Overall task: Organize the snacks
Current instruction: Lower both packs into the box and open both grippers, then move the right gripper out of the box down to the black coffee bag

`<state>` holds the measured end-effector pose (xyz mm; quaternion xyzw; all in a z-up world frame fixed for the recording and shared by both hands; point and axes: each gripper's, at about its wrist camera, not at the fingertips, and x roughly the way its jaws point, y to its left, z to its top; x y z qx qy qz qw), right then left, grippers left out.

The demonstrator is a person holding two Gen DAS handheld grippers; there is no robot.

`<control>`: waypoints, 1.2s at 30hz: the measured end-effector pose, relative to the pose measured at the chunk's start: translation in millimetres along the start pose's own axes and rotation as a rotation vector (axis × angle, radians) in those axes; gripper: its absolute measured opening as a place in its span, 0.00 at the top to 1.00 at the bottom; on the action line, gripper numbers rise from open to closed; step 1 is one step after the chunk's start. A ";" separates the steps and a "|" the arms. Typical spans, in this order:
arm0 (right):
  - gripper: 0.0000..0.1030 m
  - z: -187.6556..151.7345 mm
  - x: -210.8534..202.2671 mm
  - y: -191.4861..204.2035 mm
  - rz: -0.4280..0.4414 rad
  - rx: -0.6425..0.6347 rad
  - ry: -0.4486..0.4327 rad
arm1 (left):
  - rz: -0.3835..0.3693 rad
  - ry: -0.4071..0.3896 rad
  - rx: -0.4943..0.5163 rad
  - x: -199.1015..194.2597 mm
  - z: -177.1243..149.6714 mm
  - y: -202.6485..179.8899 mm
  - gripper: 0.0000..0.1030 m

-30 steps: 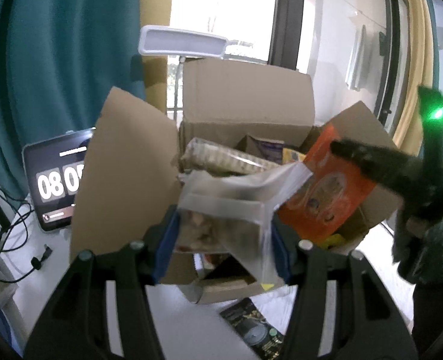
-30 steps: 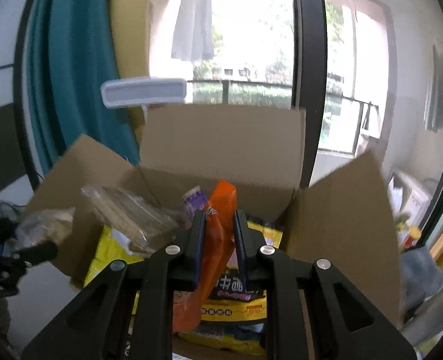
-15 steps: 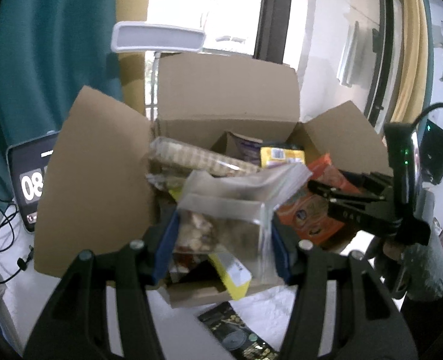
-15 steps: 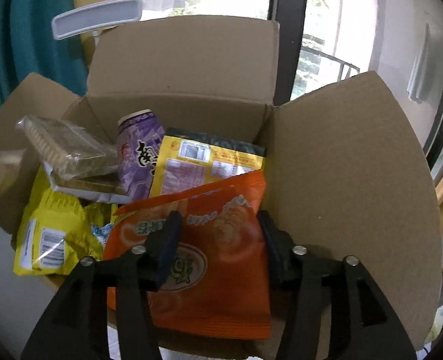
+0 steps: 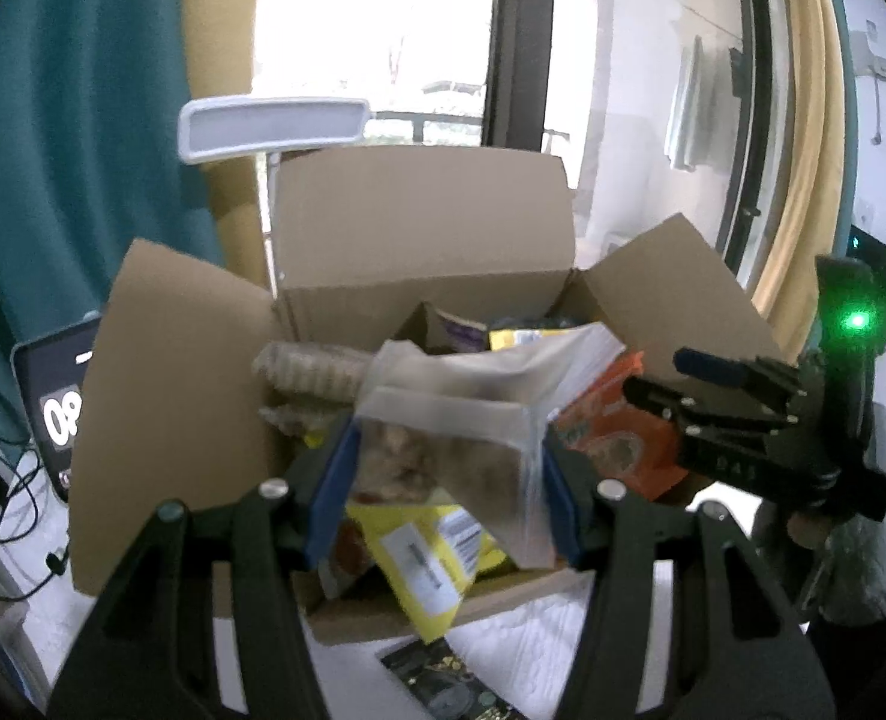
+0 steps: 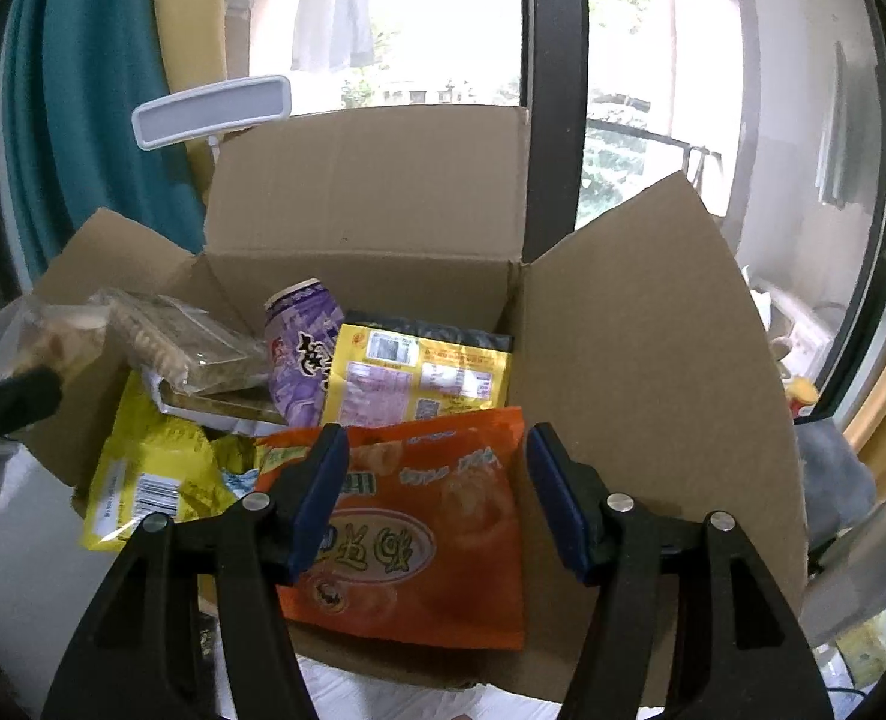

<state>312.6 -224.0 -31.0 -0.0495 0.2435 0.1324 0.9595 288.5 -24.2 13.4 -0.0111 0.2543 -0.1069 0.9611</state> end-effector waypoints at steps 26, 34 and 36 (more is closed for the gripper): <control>0.37 19.7 28.6 4.7 0.096 0.009 0.037 | 0.186 0.038 -0.043 73.3 38.0 28.0 0.10; 0.37 13.1 13.5 14.3 0.100 0.007 0.039 | 0.150 0.038 -0.049 52.3 25.4 27.1 0.10; 0.37 11.0 8.9 16.5 0.100 0.010 0.038 | 0.143 0.038 -0.054 46.9 21.8 27.2 0.10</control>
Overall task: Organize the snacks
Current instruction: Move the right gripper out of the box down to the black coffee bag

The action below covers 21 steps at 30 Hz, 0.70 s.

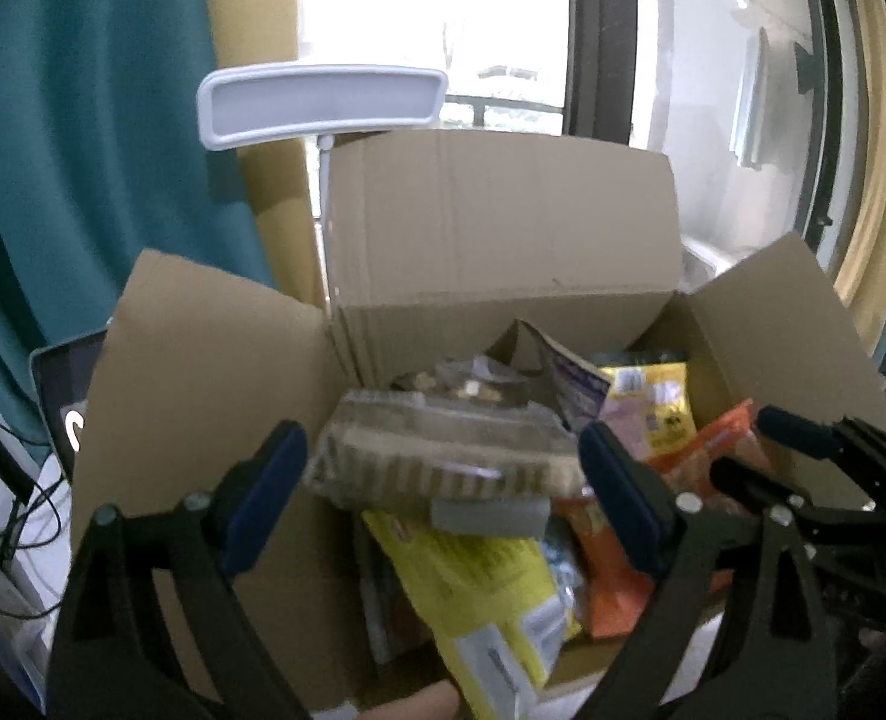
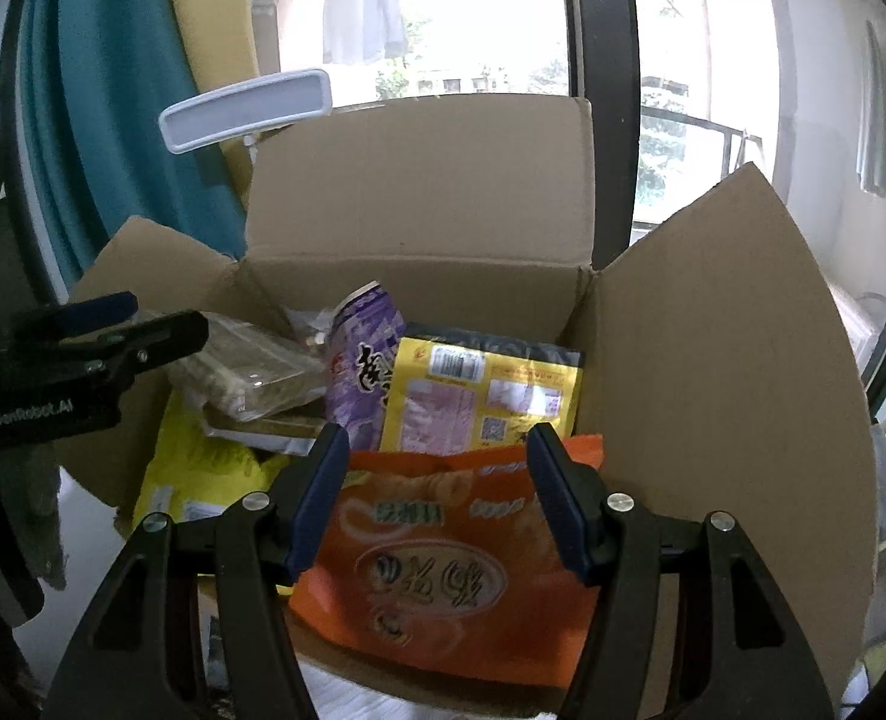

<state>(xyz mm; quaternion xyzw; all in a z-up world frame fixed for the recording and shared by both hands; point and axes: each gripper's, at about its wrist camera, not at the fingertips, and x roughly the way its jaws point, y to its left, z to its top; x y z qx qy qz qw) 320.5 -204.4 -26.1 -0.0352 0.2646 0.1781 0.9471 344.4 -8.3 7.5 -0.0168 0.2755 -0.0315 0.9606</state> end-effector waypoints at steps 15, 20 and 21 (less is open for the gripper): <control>0.37 -21.0 -32.2 27.0 -0.013 0.002 0.006 | -0.054 0.000 0.027 -38.7 -40.0 -6.8 0.10; 0.37 -31.2 -35.7 39.5 -0.013 -0.007 0.017 | -0.039 -0.001 0.023 -48.8 -53.7 -1.1 0.10; 0.37 -32.2 -36.1 40.9 -0.011 -0.007 0.019 | -0.039 0.003 0.017 -49.8 -56.7 0.8 0.10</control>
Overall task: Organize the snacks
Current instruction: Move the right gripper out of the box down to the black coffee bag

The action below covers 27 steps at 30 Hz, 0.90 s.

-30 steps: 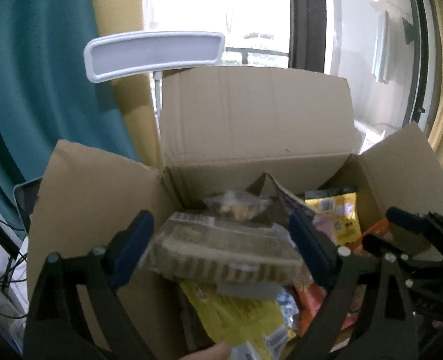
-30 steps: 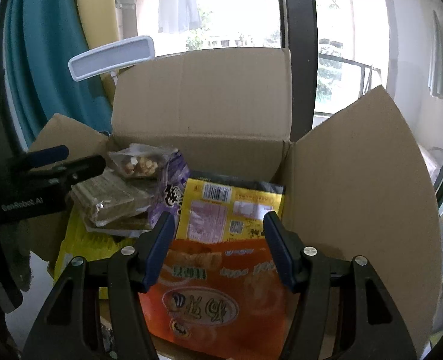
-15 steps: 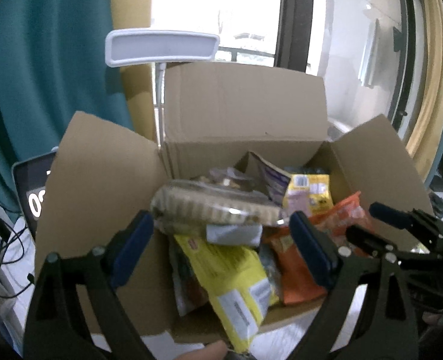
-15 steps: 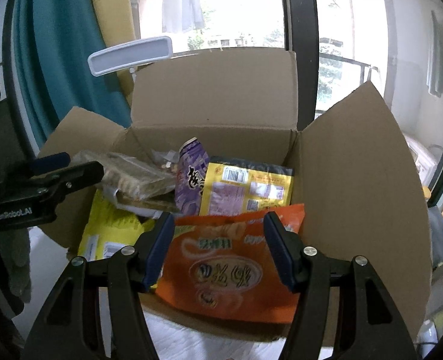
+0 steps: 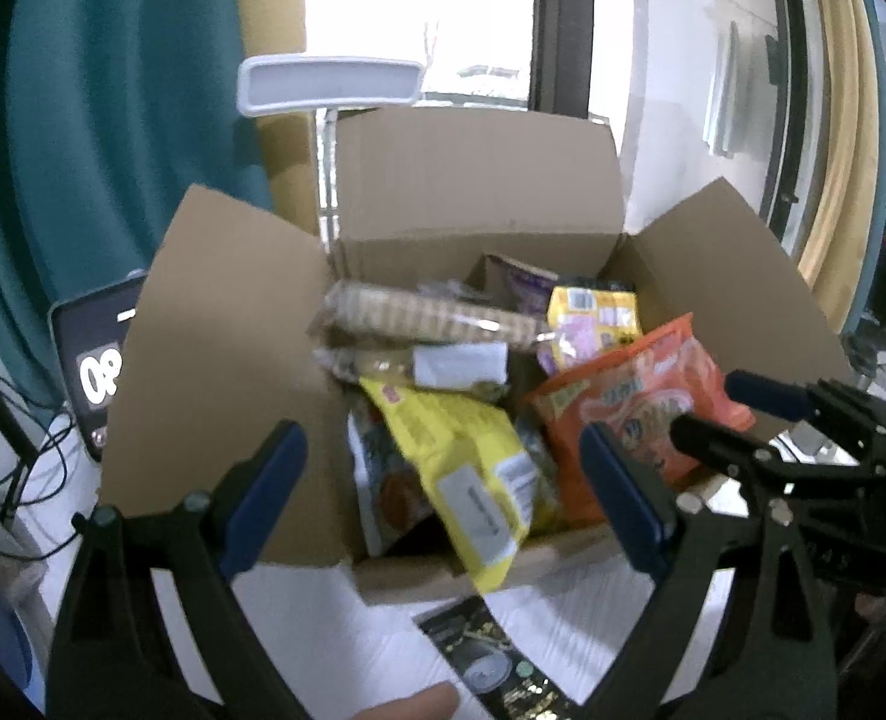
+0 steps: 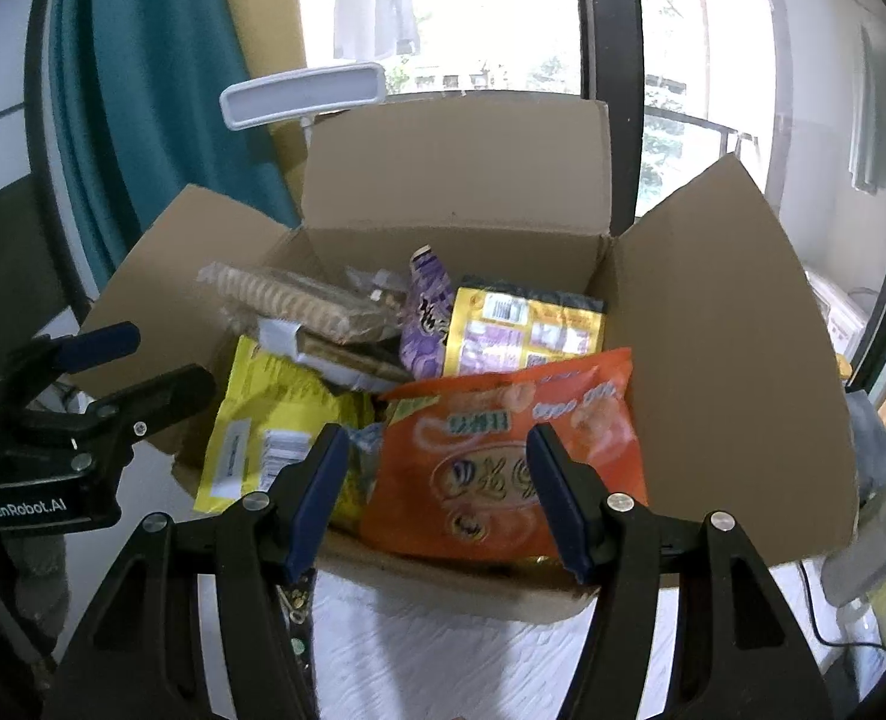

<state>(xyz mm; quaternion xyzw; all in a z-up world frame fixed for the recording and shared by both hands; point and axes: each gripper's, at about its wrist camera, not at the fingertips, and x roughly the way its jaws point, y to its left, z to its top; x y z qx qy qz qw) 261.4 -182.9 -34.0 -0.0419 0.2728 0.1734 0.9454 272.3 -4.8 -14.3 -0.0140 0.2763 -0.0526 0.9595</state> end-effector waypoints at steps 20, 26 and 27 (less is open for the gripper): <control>0.37 -72.0 20.5 46.7 0.070 -0.047 0.161 | -0.006 0.124 -0.121 -6.8 -107.0 44.2 0.10; 0.37 -99.6 44.2 63.1 0.127 -0.040 0.245 | -0.032 0.185 -0.150 -0.2 -143.3 56.2 0.10; 0.37 -103.6 48.9 65.9 0.141 -0.037 0.260 | -0.033 0.188 -0.152 -0.2 -148.4 59.1 0.10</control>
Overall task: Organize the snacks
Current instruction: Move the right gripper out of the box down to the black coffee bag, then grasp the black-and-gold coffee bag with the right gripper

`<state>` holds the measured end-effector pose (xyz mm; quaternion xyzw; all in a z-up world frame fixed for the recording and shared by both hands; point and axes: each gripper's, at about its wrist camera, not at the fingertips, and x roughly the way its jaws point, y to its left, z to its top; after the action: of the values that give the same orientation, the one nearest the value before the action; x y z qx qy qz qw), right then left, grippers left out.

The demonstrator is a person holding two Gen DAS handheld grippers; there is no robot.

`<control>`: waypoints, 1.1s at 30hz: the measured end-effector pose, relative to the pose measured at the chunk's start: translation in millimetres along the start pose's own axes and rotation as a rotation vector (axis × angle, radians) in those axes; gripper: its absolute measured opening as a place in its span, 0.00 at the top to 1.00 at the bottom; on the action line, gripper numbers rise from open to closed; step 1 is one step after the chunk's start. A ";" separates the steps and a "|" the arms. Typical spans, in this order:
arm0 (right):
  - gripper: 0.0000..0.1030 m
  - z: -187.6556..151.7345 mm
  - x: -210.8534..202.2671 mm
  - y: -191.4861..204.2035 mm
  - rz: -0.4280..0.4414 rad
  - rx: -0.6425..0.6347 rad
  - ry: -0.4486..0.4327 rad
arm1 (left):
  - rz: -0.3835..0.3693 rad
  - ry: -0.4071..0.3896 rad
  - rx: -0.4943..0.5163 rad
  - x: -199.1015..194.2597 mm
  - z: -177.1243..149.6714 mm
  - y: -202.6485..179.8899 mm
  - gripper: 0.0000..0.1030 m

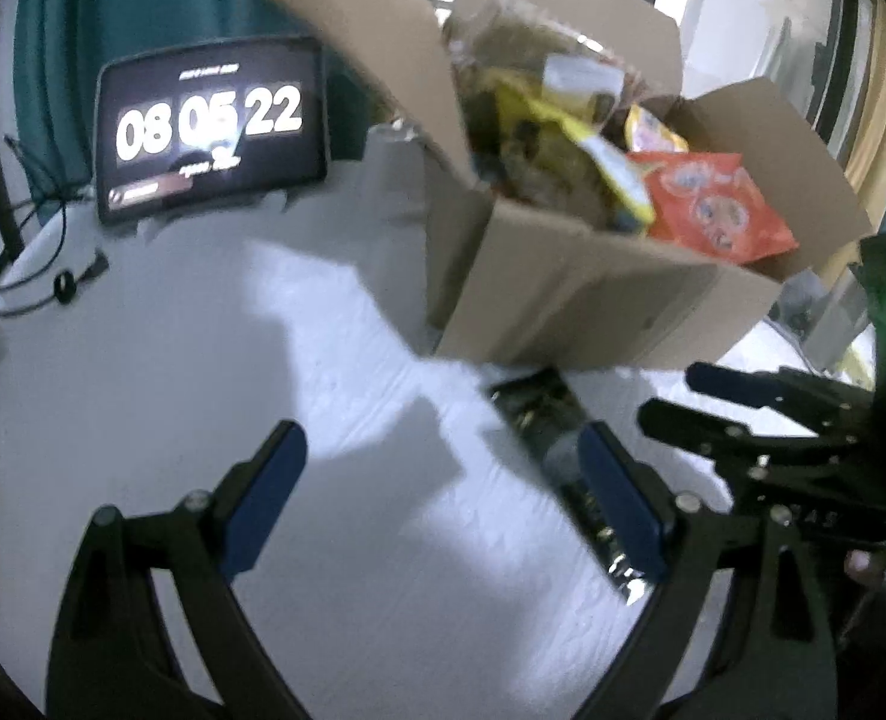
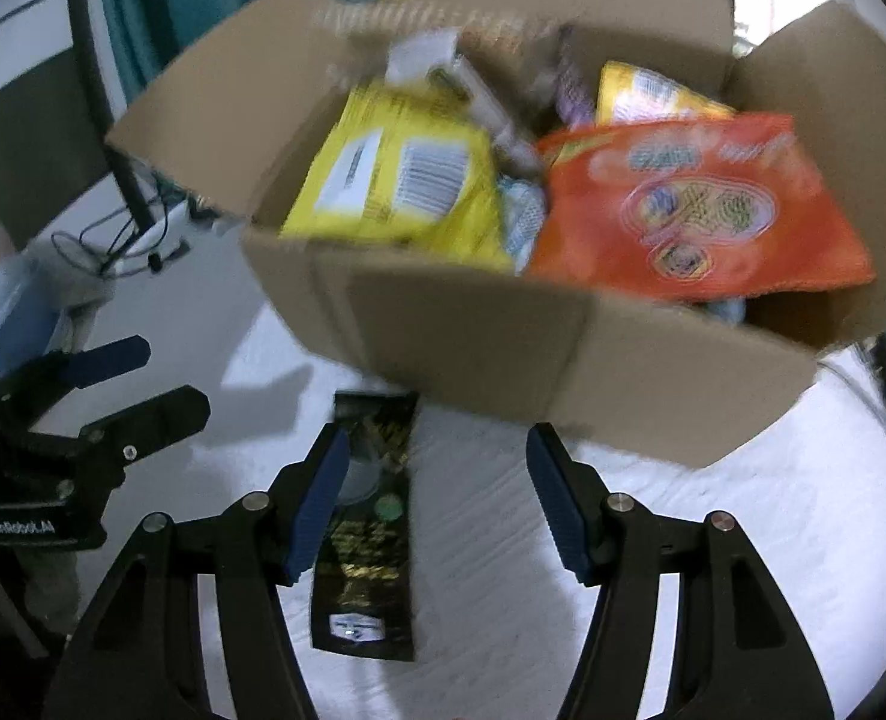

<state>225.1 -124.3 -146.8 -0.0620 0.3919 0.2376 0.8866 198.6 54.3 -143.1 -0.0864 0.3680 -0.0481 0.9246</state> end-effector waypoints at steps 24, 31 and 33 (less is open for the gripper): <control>0.60 -20.1 55.8 34.8 -0.028 -0.140 0.106 | 0.003 0.035 -0.043 6.4 -31.9 28.5 0.10; 0.69 -24.0 46.2 32.5 0.016 -0.160 0.090 | -0.001 0.034 -0.030 2.9 -28.9 18.1 0.10; 0.69 -25.7 42.9 32.0 0.038 -0.152 0.085 | 0.001 0.035 -0.030 1.9 -28.0 15.5 0.10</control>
<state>217.9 -87.8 -193.0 -0.1320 0.4113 0.2808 0.8571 181.1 65.8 -167.5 -0.0991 0.3847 -0.0437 0.9167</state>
